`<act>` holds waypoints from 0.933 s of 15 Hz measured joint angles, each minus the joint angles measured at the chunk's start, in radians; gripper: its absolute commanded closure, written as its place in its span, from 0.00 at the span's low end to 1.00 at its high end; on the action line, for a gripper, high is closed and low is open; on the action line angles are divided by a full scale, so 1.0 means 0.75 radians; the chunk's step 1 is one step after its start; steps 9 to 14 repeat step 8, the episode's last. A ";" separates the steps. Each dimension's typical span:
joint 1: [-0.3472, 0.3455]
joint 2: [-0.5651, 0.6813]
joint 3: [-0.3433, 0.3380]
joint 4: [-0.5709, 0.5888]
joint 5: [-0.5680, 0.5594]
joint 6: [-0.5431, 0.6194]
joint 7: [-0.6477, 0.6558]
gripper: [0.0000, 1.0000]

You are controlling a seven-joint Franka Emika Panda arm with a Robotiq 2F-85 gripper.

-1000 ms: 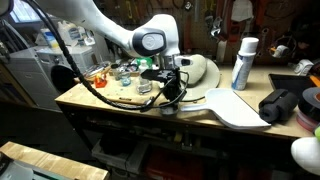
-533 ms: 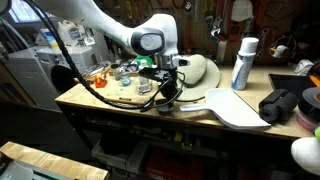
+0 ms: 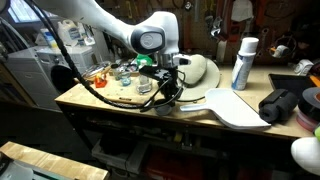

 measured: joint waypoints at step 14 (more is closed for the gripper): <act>-0.132 -0.208 0.009 0.003 0.113 -0.220 -0.514 0.01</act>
